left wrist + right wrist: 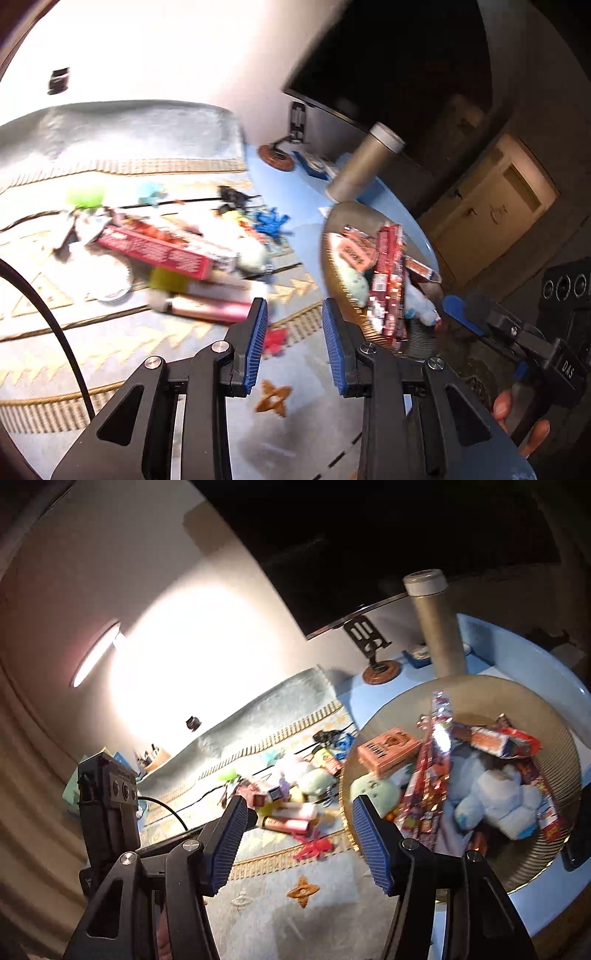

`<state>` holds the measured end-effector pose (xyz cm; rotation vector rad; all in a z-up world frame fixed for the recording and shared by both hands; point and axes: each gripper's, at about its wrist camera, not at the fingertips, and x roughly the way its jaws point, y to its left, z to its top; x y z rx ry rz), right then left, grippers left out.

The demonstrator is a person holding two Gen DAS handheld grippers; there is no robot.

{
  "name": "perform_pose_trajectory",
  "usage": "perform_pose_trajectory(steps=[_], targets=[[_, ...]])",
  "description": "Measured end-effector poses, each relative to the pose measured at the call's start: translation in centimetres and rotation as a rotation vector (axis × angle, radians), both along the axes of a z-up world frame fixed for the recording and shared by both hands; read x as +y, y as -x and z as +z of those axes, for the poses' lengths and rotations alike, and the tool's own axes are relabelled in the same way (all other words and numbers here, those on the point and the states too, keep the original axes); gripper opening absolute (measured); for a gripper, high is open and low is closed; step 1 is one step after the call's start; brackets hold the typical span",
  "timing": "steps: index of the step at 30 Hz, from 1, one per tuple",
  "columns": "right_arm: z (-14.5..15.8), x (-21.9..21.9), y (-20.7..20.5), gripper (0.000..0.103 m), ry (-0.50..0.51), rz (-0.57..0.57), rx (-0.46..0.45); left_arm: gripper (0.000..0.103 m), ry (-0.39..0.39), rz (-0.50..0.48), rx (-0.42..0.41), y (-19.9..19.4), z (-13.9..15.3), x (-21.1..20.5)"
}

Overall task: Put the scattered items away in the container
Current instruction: 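Grasp the clear gear tape dispenser with the left gripper while the right gripper grasps the pink pen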

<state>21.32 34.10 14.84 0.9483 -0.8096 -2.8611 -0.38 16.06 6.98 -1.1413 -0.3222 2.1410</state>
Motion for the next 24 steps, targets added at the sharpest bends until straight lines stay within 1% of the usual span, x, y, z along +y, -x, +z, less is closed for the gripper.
perform_pose_trajectory(steps=[3, 5, 7, 8, 9, 11, 14, 16, 19, 22, 24], targets=[[-1.4, -3.8, 1.1, 0.060, -0.034, 0.073, -0.018, 0.029, 0.010, 0.139, -0.034, 1.3, -1.6, -5.2], [-2.8, -5.9, 2.0, 0.060, -0.034, 0.108, -0.040, 0.029, 0.021, 0.215, -0.062, 2.3, -2.9, -7.9], [-4.6, -7.7, 3.1, 0.060, -0.045, 0.125, -0.059, 0.029, 0.026, 0.254, -0.087, 3.2, -4.1, -9.7], [-5.6, -8.6, 3.6, 0.060, -0.064, 0.125, -0.067, 0.029, 0.018, 0.254, -0.093, 3.5, -4.7, -10.3], [-6.6, -9.3, 4.1, 0.060, -0.081, 0.119, -0.074, 0.033, 0.022, 0.252, -0.095, 3.9, -5.2, -10.7], [-8.7, -10.4, 5.1, 0.060, -0.141, 0.102, -0.095, 0.033, 0.065, 0.269, -0.103, 4.6, -6.2, -10.7], [-11.1, -10.9, 6.1, 0.060, -0.184, 0.077, -0.131, 0.034, 0.101, 0.230, -0.104, 5.6, -7.2, -9.3], [-12.0, -10.5, 6.6, 0.060, -0.159, 0.072, -0.153, 0.034, 0.136, 0.220, -0.089, 6.2, -7.5, -8.1], [-11.9, -9.7, 6.5, 0.060, -0.137, 0.069, -0.123, 0.034, 0.166, 0.207, -0.059, 6.7, -7.7, -6.4], [-12.3, -9.2, 6.7, 0.060, -0.085, 0.085, -0.135, 0.035, 0.213, 0.239, -0.027, 7.0, -7.8, -5.3], [-12.3, -8.9, 6.7, 0.060, -0.058, 0.091, -0.127, 0.037, 0.247, 0.253, -0.009, 7.3, -7.7, -4.8]])
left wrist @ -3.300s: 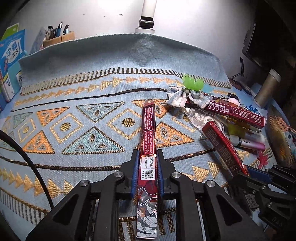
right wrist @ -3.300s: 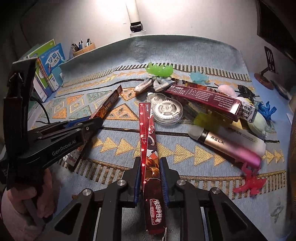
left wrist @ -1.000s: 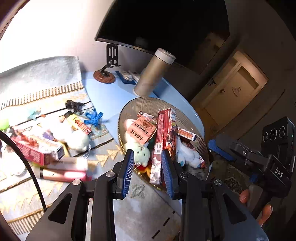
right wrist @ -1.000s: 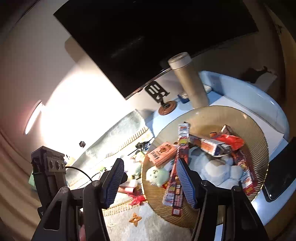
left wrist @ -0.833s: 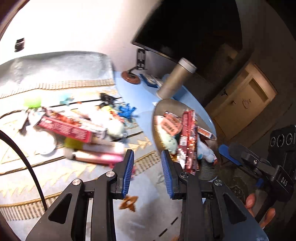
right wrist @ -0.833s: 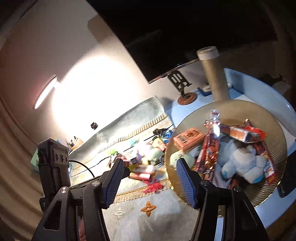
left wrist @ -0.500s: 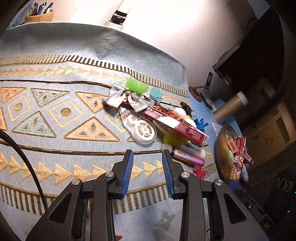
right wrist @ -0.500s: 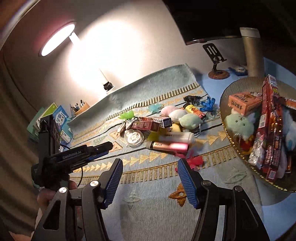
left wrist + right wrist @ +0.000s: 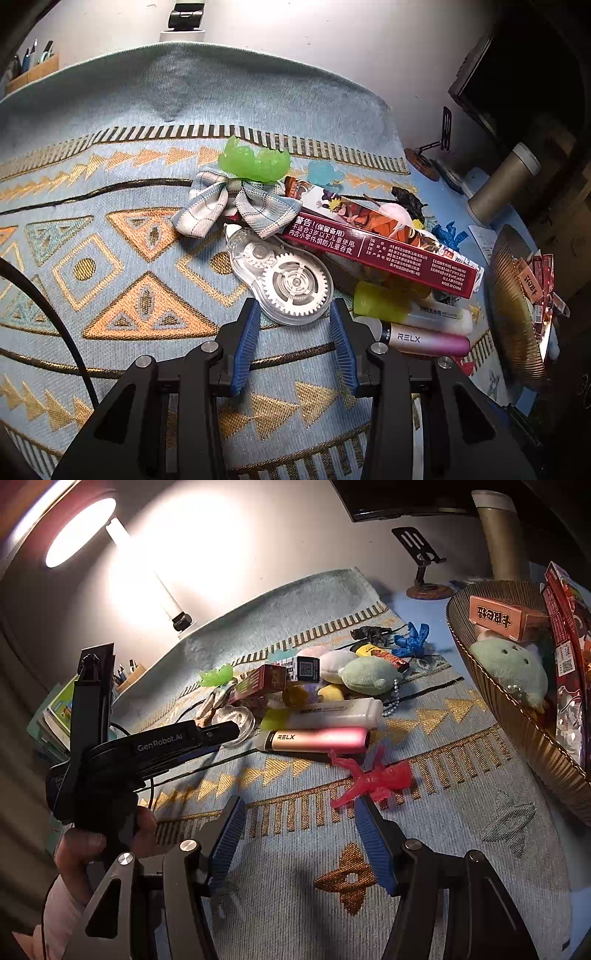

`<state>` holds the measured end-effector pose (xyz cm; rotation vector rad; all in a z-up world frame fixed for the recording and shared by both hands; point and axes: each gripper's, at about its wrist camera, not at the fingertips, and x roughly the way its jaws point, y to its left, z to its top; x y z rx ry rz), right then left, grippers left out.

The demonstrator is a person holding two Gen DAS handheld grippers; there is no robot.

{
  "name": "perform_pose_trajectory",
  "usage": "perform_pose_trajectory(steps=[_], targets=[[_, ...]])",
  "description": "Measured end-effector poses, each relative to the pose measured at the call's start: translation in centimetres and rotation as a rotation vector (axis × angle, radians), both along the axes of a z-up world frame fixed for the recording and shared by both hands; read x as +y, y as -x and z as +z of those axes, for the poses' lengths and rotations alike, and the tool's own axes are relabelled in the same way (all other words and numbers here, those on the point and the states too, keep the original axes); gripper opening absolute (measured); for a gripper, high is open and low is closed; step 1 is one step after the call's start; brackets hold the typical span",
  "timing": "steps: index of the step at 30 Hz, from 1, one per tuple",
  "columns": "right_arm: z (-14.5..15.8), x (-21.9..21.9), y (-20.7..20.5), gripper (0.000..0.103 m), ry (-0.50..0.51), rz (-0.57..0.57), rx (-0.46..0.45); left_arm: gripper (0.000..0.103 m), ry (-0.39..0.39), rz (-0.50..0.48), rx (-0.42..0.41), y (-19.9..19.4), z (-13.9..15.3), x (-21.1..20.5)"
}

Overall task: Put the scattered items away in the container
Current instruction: 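Grasp the clear gear tape dispenser with the left gripper while the right gripper grasps the pink pen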

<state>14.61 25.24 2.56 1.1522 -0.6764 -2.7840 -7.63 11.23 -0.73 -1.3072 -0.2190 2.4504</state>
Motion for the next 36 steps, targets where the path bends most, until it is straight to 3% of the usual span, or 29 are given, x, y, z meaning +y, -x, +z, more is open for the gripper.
perform_pose_trajectory(steps=[5, 8, 15, 19, 20, 22, 30, 36], targets=[[-0.4, 1.0, 0.0, 0.060, 0.079, 0.005, 0.005, 0.045, 0.030, 0.019, 0.029, 0.1, 0.0, 0.7], [-0.4, 1.2, 0.0, 0.060, 0.103, 0.009, 0.013, 0.066, 0.023, -0.001, 0.031, 0.3, 0.1, 1.5], [-0.4, 1.1, -0.1, 0.060, 0.121, 0.033, 0.018, 0.068, 0.149, 0.110, 0.067, 1.3, 0.1, 2.6], [-0.6, 1.2, 0.2, 0.060, 0.141, 0.038, 0.011, 0.069, 0.312, 0.104, 0.095, 1.6, -0.2, 4.7], [-0.6, 1.2, 0.2, 0.060, 0.144, 0.037, 0.008, 0.068, 0.318, 0.106, 0.095, 1.7, -0.2, 4.8], [-0.7, 1.3, 0.1, 0.060, 0.148, 0.035, 0.006, 0.058, 0.289, 0.110, 0.091, 1.8, -0.1, 4.3], [-0.4, 1.0, 0.2, 0.060, 0.091, -0.003, -0.007, 0.058, 0.258, 0.042, 0.080, -0.8, 0.3, 0.5], [1.5, 0.8, 3.1, 0.060, -0.136, -0.089, -0.044, 0.058, 0.191, 0.080, 0.123, -3.4, 1.2, -5.4]])
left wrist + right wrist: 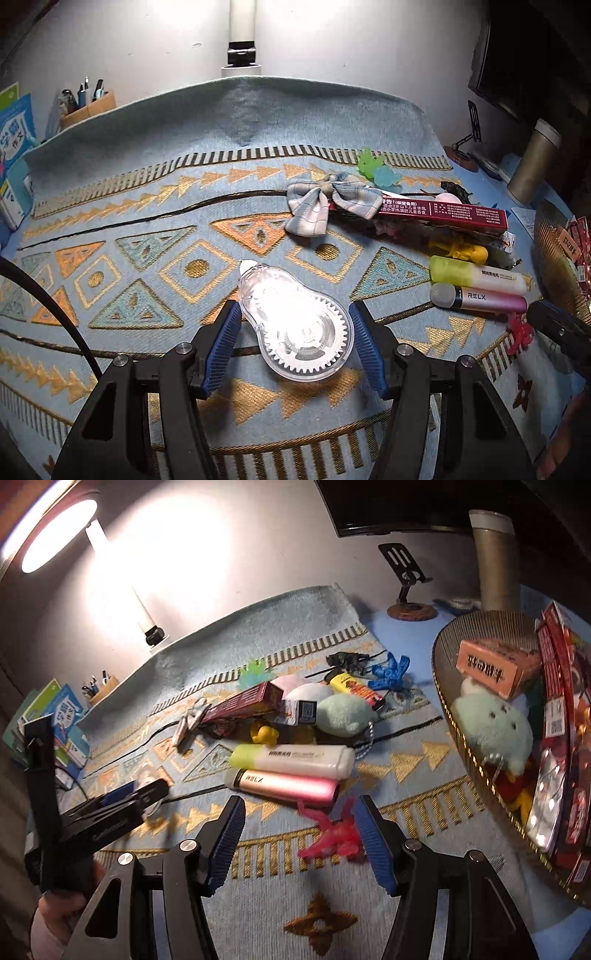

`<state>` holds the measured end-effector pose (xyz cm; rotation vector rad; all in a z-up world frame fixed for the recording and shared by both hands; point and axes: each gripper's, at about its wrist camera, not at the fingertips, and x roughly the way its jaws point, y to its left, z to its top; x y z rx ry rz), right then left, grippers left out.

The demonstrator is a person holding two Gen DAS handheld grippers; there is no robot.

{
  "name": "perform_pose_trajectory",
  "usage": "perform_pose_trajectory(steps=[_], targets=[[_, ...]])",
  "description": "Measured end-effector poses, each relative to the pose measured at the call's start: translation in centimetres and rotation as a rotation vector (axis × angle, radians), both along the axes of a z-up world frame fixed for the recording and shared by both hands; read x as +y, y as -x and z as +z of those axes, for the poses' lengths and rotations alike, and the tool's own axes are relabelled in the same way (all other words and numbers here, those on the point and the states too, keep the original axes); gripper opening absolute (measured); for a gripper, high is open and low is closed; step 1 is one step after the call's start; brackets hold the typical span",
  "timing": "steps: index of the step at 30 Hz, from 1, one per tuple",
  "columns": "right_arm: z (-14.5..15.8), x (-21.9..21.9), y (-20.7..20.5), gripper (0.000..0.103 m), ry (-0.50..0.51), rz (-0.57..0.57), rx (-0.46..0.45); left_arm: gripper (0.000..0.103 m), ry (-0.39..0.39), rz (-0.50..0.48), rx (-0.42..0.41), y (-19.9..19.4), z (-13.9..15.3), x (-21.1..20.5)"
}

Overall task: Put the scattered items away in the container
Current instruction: 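Grasp the clear gear tape dispenser with the left gripper while the right gripper grasps the pink pen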

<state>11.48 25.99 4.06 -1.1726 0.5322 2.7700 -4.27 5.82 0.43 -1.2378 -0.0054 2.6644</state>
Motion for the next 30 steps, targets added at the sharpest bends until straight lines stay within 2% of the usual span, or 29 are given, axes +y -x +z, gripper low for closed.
perform_pose_trajectory(steps=[1, 3, 4, 6, 9, 15, 17, 21, 25, 28, 30], targets=[[-0.2, 0.2, 0.9, 0.060, -0.011, -0.006, -0.031, 0.058, -0.016, 0.019, 0.005, 0.2, 0.1, -0.9], [-1.0, 0.4, 2.2, 0.060, 0.035, 0.023, -0.077, 0.058, -0.060, 0.057, 0.013, 0.4, 0.2, -2.6], [-1.4, 0.4, 2.4, 0.061, 0.064, 0.048, -0.083, 0.058, -0.088, 0.070, 0.016, 0.3, 0.3, -3.6], [-1.1, -0.7, 2.2, 0.061, 0.037, 0.090, -0.064, 0.058, -0.132, 0.100, 0.026, 0.3, 0.2, -4.8], [-0.6, -3.3, 1.8, 0.061, -0.002, 0.202, -0.054, 0.058, -0.173, 0.120, 0.015, 0.6, -0.1, -5.6], [-0.8, -8.2, 0.8, 0.061, 0.099, 0.451, -0.064, 0.058, -0.229, 0.131, 0.010, 0.5, -0.3, -6.3], [-0.6, -8.7, 0.6, 0.061, 0.058, 0.433, -0.065, 0.058, -0.236, 0.129, 0.006, 0.5, -0.4, -6.4], [-0.4, -8.6, 1.6, 0.061, -0.099, 0.337, -0.076, 0.058, -0.208, 0.107, 0.019, 0.3, -0.2, -5.6], [-0.7, -9.1, 3.2, 0.059, -0.117, 0.338, -0.093, 0.058, -0.168, 0.090, 0.048, -0.1, 0.1, -4.8], [-1.6, -10.3, 4.3, 0.048, -0.177, 0.332, -0.123, 0.058, -0.157, 0.085, 0.052, -0.2, 0.1, -4.6], [-2.1, -10.8, 4.7, 0.036, -0.199, 0.323, -0.133, 0.058, -0.162, 0.085, 0.049, -0.1, 0.1, -4.7]])
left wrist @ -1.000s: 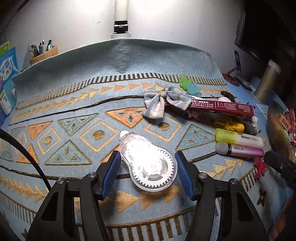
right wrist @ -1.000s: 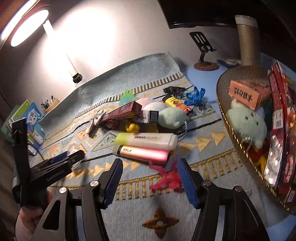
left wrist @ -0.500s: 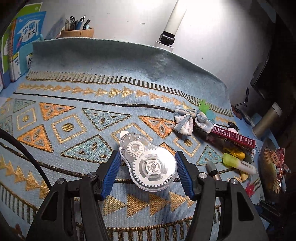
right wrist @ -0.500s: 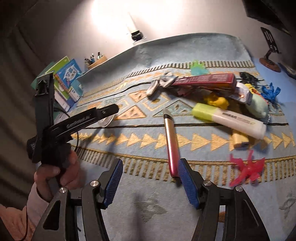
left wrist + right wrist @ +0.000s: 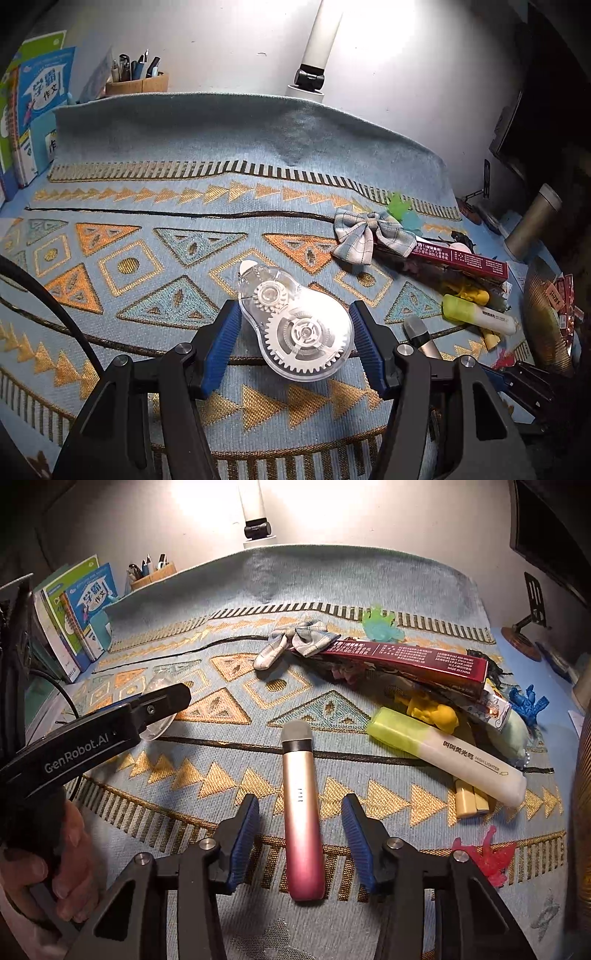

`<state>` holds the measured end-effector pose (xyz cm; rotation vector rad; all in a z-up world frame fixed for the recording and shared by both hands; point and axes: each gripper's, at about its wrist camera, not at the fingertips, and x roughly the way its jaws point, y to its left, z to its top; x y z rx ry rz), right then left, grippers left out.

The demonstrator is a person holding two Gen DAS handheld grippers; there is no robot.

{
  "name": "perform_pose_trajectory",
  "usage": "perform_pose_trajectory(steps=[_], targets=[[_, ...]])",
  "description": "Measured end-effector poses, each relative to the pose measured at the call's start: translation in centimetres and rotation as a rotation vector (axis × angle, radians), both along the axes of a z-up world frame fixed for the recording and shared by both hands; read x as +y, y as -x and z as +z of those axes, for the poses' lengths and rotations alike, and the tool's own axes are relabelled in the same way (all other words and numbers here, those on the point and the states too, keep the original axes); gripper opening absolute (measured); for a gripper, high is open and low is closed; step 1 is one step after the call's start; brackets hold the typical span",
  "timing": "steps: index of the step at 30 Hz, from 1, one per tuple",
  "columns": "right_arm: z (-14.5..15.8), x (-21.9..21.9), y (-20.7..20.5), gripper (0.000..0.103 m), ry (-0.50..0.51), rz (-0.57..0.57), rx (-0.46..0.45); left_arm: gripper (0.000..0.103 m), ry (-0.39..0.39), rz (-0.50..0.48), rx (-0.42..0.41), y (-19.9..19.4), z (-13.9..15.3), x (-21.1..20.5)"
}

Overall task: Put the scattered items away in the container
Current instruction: 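Grasp the clear gear tape dispenser with the left gripper while the right gripper grasps the pink pen, then carry the tape dispenser and pink pen to the amber bowl and release both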

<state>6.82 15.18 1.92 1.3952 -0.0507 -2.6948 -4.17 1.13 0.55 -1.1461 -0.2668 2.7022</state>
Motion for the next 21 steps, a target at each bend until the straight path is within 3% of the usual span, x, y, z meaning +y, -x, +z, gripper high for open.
perform_pose_trajectory(steps=[5, 8, 16, 21], targets=[[-0.2, -1.2, -0.3, 0.019, -0.084, 0.011, 0.021, 0.058, -0.011, -0.005, 0.001, 0.0, 0.0, -0.1], [-0.2, -1.9, -0.7, 0.019, -0.125, 0.040, 0.031, 0.058, -0.004, -0.006, 0.002, -0.2, -0.1, 0.0], [2.4, 1.7, -3.2, 0.019, 0.116, 0.003, 0.055, 0.058, -0.004, -0.043, 0.029, -0.9, 0.5, 0.7], [6.4, 5.1, -6.8, 0.019, 0.154, -0.070, 0.147, 0.058, -0.023, -0.158, 0.123, -3.5, 3.5, 3.6]])
